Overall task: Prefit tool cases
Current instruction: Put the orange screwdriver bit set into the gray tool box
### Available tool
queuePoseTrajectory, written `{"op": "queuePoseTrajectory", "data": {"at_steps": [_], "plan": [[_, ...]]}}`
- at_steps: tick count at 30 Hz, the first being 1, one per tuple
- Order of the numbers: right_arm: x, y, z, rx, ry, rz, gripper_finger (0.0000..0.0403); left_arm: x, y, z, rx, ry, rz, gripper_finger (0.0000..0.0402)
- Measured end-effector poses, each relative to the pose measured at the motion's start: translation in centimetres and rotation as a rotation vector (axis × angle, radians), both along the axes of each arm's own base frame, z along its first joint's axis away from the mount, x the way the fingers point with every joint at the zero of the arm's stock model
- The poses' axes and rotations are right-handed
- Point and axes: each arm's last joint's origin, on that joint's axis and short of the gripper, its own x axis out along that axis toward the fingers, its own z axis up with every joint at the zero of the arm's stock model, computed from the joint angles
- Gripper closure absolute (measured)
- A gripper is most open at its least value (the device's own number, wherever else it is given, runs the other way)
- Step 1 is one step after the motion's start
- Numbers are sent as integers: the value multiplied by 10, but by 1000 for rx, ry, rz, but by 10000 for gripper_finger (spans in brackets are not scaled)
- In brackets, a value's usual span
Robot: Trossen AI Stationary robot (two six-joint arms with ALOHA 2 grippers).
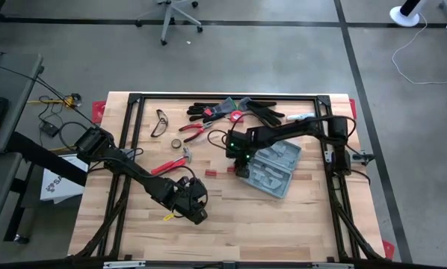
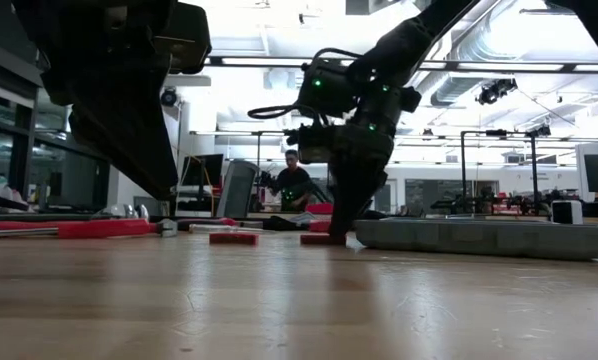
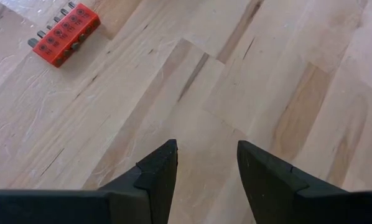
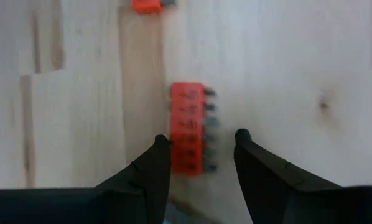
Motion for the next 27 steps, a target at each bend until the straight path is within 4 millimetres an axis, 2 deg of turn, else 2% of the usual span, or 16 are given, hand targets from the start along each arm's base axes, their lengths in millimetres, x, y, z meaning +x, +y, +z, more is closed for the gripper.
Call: {"op": "queuePoseTrajectory", "data": {"at_steps": [5, 14, 21, 27], "plan": [[0, -3, -1, 41, -7, 10, 230, 0, 0, 0, 2, 0, 0, 243], [4, -1, -2, 46, -42, 30, 185, 0, 0, 0, 3, 0, 1, 243], [14, 14, -3, -41, -109, 73, 180, 0, 0, 0, 6, -2, 2, 243], [12, 22, -19, -66, -30, 100, 180, 0, 0, 0, 7, -3, 4, 243]]}}
